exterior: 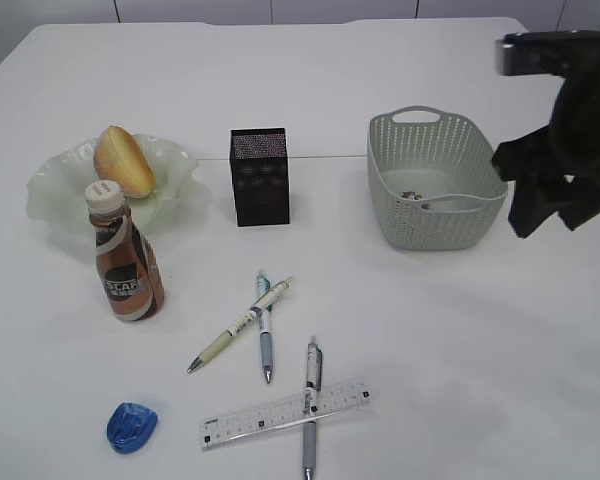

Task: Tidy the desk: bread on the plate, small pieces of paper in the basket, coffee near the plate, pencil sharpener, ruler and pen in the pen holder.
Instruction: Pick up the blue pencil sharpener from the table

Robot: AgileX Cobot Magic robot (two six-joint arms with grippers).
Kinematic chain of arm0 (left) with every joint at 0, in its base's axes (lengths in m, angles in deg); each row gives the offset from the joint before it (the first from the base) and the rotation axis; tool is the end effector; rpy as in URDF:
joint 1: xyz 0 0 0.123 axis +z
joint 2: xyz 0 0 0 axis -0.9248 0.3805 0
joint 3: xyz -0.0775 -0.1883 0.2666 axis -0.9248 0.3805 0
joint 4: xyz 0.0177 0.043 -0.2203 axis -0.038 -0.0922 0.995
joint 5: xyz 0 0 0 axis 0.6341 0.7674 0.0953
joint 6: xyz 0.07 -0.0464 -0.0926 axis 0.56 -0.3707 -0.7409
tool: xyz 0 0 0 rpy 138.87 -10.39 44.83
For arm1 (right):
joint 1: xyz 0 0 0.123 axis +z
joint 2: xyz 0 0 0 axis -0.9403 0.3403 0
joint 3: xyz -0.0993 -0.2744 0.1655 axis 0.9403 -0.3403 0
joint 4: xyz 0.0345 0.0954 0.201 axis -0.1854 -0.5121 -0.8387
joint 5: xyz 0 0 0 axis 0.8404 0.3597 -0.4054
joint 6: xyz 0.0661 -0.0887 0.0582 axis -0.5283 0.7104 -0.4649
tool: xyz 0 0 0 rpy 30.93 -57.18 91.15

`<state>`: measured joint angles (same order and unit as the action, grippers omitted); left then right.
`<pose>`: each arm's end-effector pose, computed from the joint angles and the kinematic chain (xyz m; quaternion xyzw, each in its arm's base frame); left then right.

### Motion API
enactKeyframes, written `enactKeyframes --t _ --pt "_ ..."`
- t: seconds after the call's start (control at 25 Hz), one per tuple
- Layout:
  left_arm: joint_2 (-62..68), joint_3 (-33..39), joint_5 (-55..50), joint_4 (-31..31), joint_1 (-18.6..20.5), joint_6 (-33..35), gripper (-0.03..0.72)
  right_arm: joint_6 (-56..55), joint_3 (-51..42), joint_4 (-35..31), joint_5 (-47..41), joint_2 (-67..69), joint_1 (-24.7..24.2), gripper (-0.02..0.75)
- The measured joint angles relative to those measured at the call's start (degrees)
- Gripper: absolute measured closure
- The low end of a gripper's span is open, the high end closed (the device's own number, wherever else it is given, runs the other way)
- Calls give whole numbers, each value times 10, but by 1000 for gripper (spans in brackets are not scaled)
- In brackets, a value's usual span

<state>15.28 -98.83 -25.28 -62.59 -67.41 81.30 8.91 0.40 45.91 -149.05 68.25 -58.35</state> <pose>0.1416 -0.0202 0.3400 -0.0299 0.9799 -0.0896 0.1756 0.2908 0.0649 0.3154 -0.0960 0.9888 0.0297 0.1105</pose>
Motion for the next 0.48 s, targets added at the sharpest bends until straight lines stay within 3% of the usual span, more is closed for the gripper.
enactKeyframes --t 0.24,0.36,0.48 --pt "0 0 0 -7 0 1 201 5 0 -2 -9 -34 -85 359" --pt "0 0 -5 12 -13 8 201 9 0 30 -12 -48 -93 358" --pt "0 0 -6 15 -53 13 201 9 0 36 -12 -51 -93 358"
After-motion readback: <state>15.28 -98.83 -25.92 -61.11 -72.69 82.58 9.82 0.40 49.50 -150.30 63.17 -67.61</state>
